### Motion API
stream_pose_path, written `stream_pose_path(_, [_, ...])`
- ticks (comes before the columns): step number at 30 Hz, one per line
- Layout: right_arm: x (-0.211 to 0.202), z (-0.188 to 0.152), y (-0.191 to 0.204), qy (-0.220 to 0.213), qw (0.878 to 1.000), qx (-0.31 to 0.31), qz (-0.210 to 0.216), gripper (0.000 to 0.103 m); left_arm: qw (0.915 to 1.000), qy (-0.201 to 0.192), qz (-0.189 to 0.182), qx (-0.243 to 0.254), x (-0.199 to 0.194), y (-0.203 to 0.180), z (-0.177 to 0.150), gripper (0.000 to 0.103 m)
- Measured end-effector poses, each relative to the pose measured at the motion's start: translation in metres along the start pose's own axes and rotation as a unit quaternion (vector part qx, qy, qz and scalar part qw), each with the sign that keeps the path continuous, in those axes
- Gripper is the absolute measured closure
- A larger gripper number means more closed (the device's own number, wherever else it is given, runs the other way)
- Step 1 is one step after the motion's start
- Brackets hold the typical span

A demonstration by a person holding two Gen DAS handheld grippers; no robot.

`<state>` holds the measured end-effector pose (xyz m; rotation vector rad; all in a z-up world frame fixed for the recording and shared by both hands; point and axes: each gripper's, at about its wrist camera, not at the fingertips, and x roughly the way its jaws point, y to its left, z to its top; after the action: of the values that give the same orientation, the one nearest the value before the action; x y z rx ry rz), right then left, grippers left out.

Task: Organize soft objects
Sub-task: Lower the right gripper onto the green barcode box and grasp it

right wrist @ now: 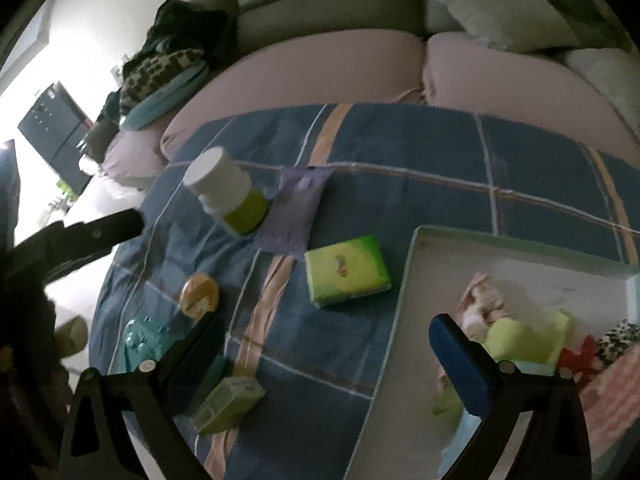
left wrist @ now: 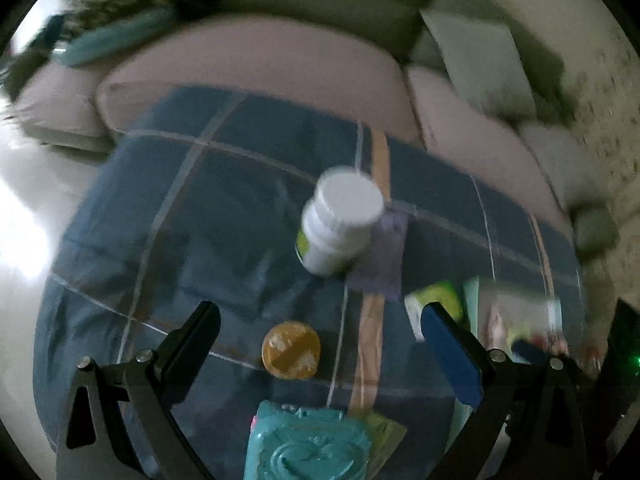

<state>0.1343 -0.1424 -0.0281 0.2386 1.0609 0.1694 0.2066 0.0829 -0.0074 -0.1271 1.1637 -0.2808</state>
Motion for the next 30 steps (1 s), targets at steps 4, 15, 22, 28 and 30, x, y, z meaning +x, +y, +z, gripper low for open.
stream_pose_path(4, [0.004,-0.015,0.011,0.022,0.999,-0.024,0.030,0.000,0.9983,0.043,0.019,0.033,0.006,0.004,0.000,0.003])
stream_pose_path(15, [0.003,-0.065,0.047,0.076,0.986,-0.136,0.051,0.000,0.9964,0.085,0.002,0.000,0.006,0.028,-0.023,0.003])
stream_pose_path(22, [0.022,-0.079,0.067,0.099,0.976,-0.186,0.062,0.000,0.9947,0.101,0.001,-0.017,0.011,0.041,-0.027,0.003])
stream_pose_path(28, [0.045,-0.084,0.074,0.111,0.971,-0.209,0.042,0.000,0.9924,0.120,-0.016,-0.024,0.023,0.044,-0.028,0.003])
stream_pose_path(30, [0.048,-0.083,0.077,0.105,0.969,-0.220,0.044,0.000,0.9915,0.125,-0.019,-0.032,0.027,0.047,-0.028,0.003])
